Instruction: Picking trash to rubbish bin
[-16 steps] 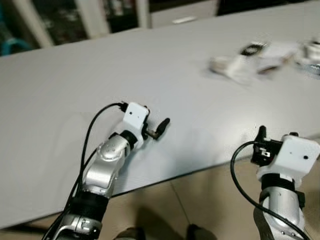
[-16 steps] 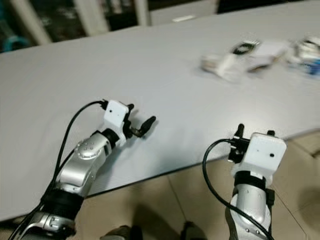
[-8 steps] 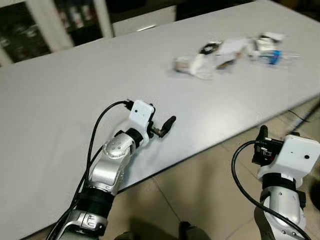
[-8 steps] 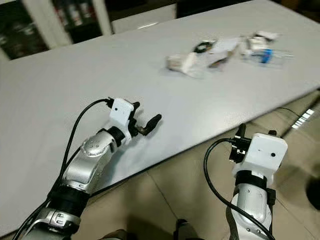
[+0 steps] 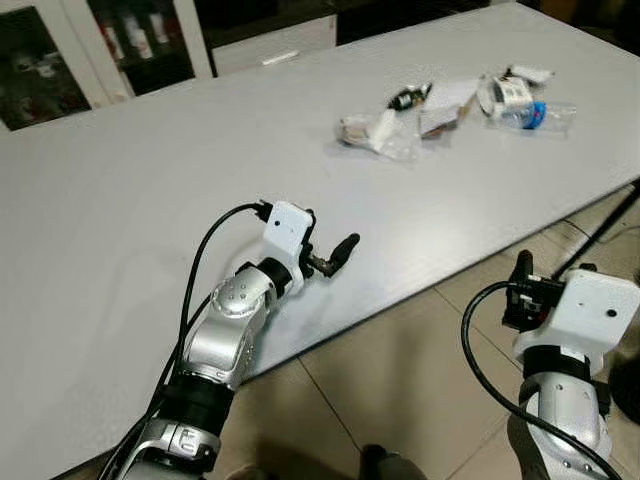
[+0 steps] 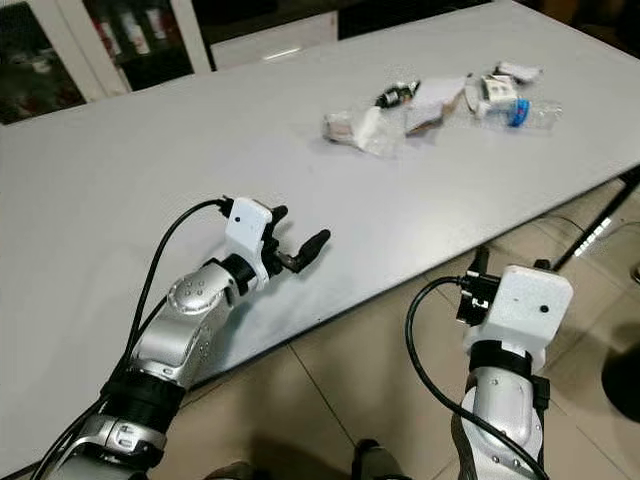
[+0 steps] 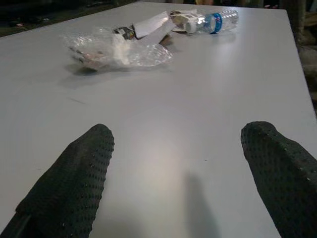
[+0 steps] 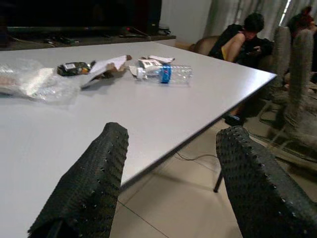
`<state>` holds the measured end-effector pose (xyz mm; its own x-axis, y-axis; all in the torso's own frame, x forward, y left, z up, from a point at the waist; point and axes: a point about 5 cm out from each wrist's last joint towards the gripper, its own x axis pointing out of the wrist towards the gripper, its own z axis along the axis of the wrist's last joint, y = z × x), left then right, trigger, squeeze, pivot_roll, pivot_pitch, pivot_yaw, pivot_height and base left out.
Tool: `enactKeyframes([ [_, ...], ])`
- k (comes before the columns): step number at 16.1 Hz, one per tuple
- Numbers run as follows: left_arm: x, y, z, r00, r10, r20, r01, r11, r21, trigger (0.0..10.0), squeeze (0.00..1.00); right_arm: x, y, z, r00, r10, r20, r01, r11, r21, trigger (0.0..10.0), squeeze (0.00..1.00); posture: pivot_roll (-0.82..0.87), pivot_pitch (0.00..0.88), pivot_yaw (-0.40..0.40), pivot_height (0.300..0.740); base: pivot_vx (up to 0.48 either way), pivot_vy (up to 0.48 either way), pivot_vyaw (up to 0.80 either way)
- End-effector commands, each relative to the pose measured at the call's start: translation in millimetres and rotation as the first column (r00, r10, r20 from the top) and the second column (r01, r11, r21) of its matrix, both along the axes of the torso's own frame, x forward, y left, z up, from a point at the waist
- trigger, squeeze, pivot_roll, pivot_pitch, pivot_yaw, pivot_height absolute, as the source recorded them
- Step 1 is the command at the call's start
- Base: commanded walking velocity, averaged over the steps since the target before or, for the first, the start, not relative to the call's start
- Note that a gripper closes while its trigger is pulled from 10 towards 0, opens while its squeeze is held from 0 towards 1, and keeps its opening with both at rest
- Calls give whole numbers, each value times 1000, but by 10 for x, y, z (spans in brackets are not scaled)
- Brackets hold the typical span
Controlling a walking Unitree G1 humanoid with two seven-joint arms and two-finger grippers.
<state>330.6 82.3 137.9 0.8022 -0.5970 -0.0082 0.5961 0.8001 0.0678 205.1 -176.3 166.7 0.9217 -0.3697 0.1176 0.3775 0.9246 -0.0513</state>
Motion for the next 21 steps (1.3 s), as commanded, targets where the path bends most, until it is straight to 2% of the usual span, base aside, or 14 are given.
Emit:
enactKeyframes([
  [1,20,-12,45,1000,-16,17,16,1000,-1,10000,0,5,13,13,1000,5,2,-5,1000,-3,10000,0,23,113,51,740,386,0,0],
  [17,-11,-56,-12,998,-58,19,57,998,35,10000,0,75,99,45,1000,28,11,-28,999,-19,10000,0,23,120,54,740,455,-16,0],
  [21,-20,-17,-61,999,-46,1,46,998,30,10000,0,79,117,46,999,36,10,-36,999,-24,10000,0,20,125,47,740,0,0,0],
])
